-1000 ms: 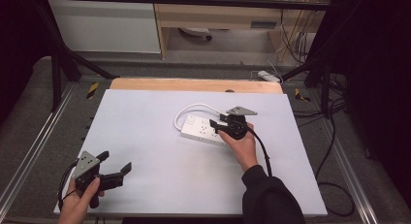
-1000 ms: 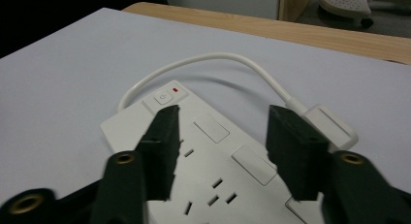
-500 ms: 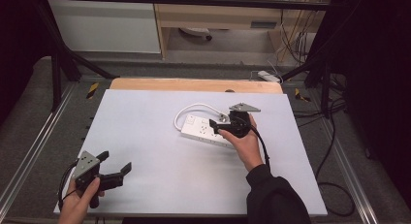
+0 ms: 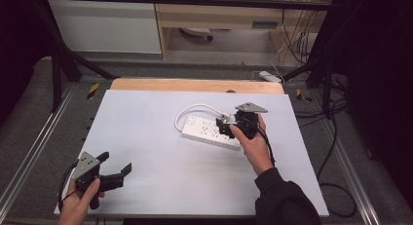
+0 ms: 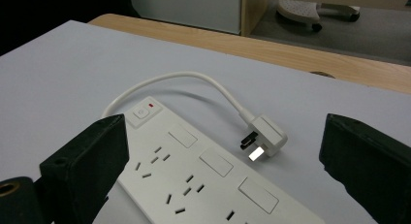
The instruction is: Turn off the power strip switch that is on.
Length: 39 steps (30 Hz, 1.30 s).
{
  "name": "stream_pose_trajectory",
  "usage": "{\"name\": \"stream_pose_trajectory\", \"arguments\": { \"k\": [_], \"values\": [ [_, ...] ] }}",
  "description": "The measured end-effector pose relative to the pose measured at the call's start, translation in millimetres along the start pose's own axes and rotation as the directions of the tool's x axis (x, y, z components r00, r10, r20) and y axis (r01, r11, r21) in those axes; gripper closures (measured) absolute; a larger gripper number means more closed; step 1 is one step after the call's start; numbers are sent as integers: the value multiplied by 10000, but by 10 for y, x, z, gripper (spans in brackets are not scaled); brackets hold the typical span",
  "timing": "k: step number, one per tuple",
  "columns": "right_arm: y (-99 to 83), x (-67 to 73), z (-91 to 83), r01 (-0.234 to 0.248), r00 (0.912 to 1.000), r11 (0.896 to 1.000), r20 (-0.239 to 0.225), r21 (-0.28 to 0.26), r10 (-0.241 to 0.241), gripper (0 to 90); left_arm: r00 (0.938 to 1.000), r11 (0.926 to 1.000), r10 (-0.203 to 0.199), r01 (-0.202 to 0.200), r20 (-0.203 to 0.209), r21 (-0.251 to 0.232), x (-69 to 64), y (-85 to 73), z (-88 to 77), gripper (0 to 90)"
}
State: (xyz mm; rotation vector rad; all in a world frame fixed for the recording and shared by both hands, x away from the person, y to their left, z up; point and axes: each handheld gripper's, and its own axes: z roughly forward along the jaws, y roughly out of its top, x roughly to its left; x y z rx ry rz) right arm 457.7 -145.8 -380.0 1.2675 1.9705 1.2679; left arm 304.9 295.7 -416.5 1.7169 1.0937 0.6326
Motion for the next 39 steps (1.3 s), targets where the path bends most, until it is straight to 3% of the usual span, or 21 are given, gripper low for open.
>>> {"name": "stream_pose_trajectory", "arguments": {
  "k": [7,20,39],
  "values": [
    [11,-79,-225,119,9986,9996,-510,-252,-132,31,10000,10000,-63,63,11,-2,-1,-1,1,53],
    [-165,-226,-588,571,9969,9954,-502,-769,-610,39,10000,10000,-30,30,-9,-4,-2,-1,0,53],
    [-572,-471,-1043,20,9995,9911,-299,-1334,-60,33,10000,10000,-51,51,-22,-26,-6,-2,-1,53]
  ]
}}
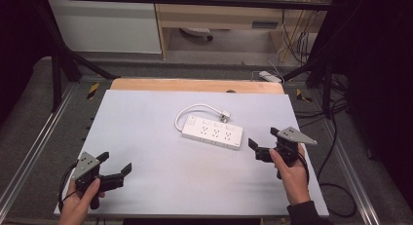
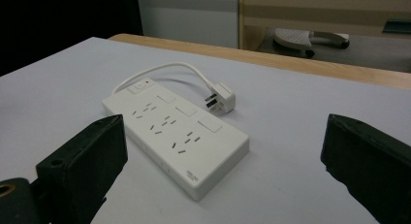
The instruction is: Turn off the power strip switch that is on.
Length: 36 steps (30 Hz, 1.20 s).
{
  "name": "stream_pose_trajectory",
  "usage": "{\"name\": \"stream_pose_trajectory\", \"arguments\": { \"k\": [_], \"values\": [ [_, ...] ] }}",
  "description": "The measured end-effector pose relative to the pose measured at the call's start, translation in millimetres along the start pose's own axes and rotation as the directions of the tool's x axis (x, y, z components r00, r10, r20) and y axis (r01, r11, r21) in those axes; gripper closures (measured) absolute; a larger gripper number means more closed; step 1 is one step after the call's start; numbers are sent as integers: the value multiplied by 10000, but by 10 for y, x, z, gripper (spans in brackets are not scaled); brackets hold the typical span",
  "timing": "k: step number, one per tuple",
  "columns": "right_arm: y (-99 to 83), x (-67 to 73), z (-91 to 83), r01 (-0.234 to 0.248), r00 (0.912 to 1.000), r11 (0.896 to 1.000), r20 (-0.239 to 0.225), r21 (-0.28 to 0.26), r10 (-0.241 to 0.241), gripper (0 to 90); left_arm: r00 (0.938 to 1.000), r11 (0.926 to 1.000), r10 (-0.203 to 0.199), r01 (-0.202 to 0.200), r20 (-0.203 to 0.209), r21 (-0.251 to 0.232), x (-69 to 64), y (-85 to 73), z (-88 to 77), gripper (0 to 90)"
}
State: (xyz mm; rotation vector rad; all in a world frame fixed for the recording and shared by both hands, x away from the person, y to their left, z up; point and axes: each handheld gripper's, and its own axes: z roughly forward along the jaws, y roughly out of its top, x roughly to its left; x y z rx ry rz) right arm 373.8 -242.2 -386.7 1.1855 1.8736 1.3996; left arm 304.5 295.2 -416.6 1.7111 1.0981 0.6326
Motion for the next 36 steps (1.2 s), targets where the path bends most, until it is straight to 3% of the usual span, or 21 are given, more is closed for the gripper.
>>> {"name": "stream_pose_trajectory", "arguments": {
  "k": [9,16,20,23,30,33,36],
  "values": [
    [-166,-108,-163,-236,9994,9997,237,1,236,35,10000,10000,1,-1,-1,13,0,0,0,53],
    [-317,-153,-198,-268,9988,9995,421,191,260,50,9996,9996,-271,271,87,-44,15,-2,-8,53],
    [-383,-147,-183,-202,9992,9991,340,379,189,44,9997,9997,-232,233,53,-76,11,1,-12,53],
    [-427,-124,-143,-164,9996,9989,249,445,153,41,9996,9991,-297,296,-31,-302,23,15,-35,53],
    [-555,8,57,267,9996,9937,-94,1089,-258,30,9998,9998,-180,179,-45,-98,14,5,-18,54],
    [-571,52,145,356,9994,9909,-25,1301,-356,30,9999,10000,-100,100,-16,-4,3,0,-6,54],
    [-564,35,200,191,9987,9869,433,1599,-263,31,9999,9999,-115,115,-29,-7,4,1,-6,54]
  ]
}}
